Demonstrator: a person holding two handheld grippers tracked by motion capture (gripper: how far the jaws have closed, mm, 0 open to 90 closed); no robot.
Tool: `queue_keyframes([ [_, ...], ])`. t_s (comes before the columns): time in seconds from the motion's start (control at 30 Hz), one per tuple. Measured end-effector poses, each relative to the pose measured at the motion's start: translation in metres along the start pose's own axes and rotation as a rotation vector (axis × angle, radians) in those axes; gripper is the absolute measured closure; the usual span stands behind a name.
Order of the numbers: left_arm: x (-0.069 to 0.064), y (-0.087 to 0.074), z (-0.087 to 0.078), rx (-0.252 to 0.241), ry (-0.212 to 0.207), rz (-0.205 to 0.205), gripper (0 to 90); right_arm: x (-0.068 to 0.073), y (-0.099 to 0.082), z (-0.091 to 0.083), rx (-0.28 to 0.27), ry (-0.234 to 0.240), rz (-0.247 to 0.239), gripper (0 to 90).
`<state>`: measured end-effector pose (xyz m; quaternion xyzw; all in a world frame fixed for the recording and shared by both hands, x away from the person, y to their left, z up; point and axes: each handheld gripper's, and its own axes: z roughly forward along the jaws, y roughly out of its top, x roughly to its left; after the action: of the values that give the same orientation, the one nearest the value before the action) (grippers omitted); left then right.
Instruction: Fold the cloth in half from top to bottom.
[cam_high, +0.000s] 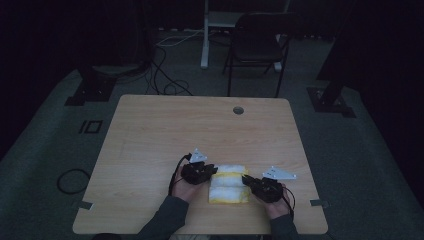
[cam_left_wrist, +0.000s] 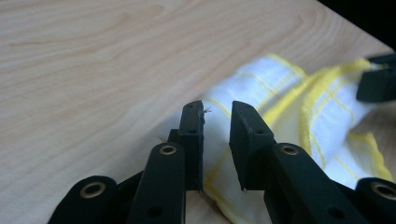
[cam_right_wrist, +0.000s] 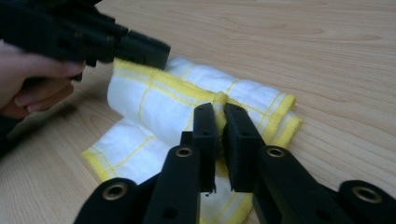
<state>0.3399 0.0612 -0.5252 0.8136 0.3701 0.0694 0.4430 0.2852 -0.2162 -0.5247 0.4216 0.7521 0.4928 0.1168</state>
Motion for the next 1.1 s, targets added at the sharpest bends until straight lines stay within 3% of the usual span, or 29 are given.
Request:
queue_keyframes([
  [0.07,-0.003,-0.003,-0.002,0.003,-0.002,0.01,75.2,0.0,0.001,-0.002,-0.014,-0.003,0.005,72.4],
  [0.23,-0.01,-0.012,-0.007,0.004,-0.007,0.037,74.5,-0.004,0.002,-0.009,-0.053,-0.012,0.019,65.0],
  [0.47,-0.021,-0.024,-0.015,0.002,-0.033,0.067,72.6,-0.011,0.002,-0.011,-0.07,-0.039,0.054,64.0],
  [0.8,-0.037,-0.042,-0.027,0.025,-0.036,0.124,68.6,-0.018,0.001,-0.014,-0.076,-0.066,0.075,64.0],
  [1.03,-0.032,-0.045,-0.033,0.018,-0.022,0.121,67.0,-0.02,0.0,-0.012,-0.059,-0.069,0.081,64.1],
  [1.1,-0.028,-0.046,-0.035,0.024,-0.016,0.114,66.6,-0.014,-0.001,-0.01,-0.033,-0.051,0.066,64.1],
])
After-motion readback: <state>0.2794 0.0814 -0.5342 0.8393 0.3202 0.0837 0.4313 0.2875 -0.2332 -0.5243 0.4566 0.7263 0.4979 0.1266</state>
